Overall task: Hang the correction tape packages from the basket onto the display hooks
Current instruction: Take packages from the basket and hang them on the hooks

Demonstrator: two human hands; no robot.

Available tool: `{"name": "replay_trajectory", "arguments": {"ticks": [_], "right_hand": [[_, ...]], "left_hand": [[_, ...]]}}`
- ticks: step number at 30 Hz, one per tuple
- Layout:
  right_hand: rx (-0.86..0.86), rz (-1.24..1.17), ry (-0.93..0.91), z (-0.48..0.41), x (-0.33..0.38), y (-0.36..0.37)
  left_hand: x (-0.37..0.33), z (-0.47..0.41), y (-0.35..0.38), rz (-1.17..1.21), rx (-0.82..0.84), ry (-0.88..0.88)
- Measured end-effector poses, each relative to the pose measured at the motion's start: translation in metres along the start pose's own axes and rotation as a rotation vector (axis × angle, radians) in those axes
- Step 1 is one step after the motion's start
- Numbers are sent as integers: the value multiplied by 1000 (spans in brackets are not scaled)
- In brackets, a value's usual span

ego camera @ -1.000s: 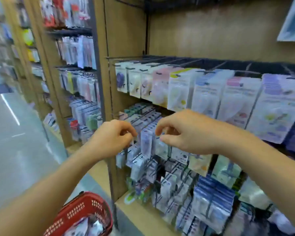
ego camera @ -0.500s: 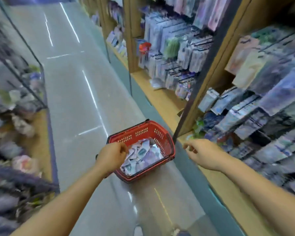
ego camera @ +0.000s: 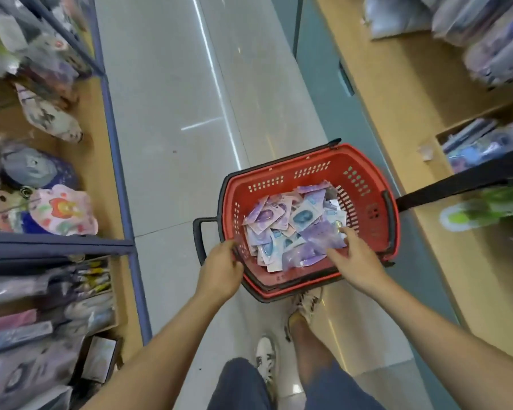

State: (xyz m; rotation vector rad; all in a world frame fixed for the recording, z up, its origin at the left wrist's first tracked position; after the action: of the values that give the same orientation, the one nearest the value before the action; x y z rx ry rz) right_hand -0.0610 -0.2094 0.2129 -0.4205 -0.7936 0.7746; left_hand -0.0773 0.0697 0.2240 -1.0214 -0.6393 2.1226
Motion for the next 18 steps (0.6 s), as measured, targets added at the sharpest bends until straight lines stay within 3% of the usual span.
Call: {"name": "replay_trajectory", "arguments": {"ticks": [4,9,15,18], "right_hand": [[35,-6,60,-100,-33,46],[44,27,117,-206,-89,96],[128,311,218,-290,-161,135],[231,565,62,-299,-159,168]], "left_hand": [[7,-91,55,-66,51,54],[27,-213,136,-327,138,150],[39,-308,207,-483,181,134],[40,-329,231,-635,234,159]]}}
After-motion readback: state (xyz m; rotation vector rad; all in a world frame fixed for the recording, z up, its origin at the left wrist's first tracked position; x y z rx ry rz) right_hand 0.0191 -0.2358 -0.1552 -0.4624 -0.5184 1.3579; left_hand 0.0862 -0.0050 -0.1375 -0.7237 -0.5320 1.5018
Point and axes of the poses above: each hand's wrist, its own z-axis away from the middle knuckle, its own y-axis out of the palm, x = y × z, the point moved 8 cm from there along -z, towards the middle knuckle, and after that the axes turned 3 degrees about z, right-handed, at the moved point
